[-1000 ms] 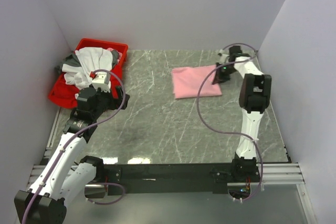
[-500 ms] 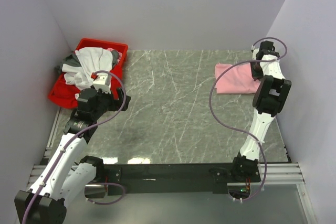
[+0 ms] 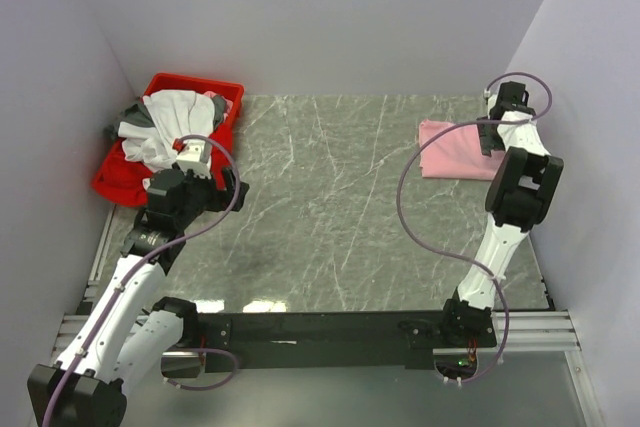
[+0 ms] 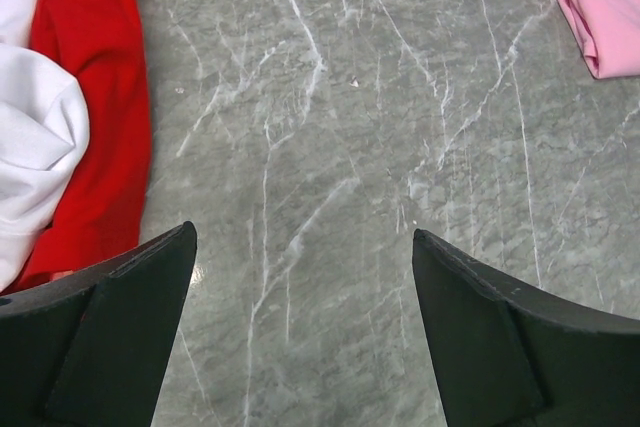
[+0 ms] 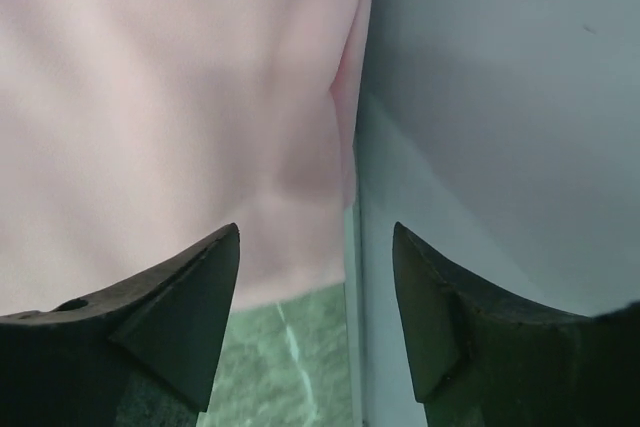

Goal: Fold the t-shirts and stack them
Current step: Neatly place the folded tshirt to the corner, then reset both grippers

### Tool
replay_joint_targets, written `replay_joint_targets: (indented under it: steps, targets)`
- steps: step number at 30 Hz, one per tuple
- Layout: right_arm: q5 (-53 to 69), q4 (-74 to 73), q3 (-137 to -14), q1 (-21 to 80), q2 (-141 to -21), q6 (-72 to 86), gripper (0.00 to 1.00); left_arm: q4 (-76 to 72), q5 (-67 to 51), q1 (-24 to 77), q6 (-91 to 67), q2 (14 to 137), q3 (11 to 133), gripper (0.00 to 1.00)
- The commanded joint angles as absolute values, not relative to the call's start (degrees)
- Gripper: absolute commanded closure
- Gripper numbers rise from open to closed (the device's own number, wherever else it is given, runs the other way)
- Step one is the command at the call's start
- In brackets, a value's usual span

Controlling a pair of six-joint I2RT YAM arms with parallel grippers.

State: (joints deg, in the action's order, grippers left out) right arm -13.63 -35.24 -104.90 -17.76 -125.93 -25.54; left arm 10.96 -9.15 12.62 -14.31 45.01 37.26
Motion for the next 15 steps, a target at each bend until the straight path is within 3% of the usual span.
replay_joint_targets:
  steps: [1,9,15]
  targets:
    - [-9.9,-32.2,-101.0,-16.2,-114.9,-27.2,0.3,8.4,-7.7,12.6,-14.2,43.1,39.0,0.06]
    - [19.7,-31.6,-82.6,-10.1,-93.2,-27.4,0.25,11.4,-2.4,11.6,-18.4,46.2,44.4,0.03]
    - [18.3,-9.7,-60.1,-10.1,-70.9,-9.7,0.25,13.0,-6.0,0.6,-23.4,47.6,48.2,0.01]
